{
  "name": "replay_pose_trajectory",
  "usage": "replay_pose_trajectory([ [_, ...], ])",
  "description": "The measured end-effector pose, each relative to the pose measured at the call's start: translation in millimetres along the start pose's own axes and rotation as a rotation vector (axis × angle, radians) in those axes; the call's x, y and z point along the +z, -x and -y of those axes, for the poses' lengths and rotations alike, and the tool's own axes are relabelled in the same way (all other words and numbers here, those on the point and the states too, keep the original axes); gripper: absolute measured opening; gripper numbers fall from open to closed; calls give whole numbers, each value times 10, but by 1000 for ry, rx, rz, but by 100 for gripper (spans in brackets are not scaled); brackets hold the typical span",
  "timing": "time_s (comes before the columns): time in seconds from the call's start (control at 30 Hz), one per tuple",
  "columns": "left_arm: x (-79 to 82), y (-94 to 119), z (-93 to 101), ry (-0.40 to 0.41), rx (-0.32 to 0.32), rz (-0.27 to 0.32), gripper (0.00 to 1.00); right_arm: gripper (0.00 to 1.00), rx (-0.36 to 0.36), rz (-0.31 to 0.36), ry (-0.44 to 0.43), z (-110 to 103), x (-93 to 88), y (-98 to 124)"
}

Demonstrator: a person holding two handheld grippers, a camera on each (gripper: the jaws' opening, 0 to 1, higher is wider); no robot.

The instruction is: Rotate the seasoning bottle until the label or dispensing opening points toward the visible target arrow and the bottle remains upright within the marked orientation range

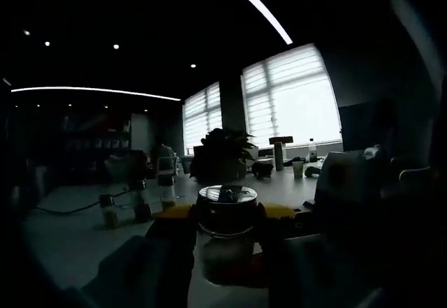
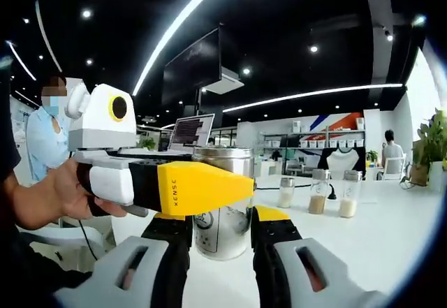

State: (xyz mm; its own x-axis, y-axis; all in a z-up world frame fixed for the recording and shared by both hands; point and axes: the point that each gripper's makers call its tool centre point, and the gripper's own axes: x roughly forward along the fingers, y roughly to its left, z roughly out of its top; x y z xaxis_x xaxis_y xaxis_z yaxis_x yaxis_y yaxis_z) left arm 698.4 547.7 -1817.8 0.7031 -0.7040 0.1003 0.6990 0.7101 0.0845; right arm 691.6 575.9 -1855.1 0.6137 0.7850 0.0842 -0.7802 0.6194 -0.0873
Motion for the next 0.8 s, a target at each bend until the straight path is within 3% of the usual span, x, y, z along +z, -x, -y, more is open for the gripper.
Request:
replay_pose_trajectory([
  [0.3, -34, 0, -38, -66, 61, -32, 35, 31, -68, -6, -1, 67, -51, -16],
  [0.43, -48, 0, -82, -48, 52, -27, 35, 31, -55, -6, 35, 88, -65, -33],
  [0.57, -68, -25, -115, -1, 20, -16, 35, 31, -17, -2, -22, 104, -78, -36],
  [0.8, -157, -74, -189, 43, 7, -17, 35, 35, 12, -37, -11, 89, -166, -48],
])
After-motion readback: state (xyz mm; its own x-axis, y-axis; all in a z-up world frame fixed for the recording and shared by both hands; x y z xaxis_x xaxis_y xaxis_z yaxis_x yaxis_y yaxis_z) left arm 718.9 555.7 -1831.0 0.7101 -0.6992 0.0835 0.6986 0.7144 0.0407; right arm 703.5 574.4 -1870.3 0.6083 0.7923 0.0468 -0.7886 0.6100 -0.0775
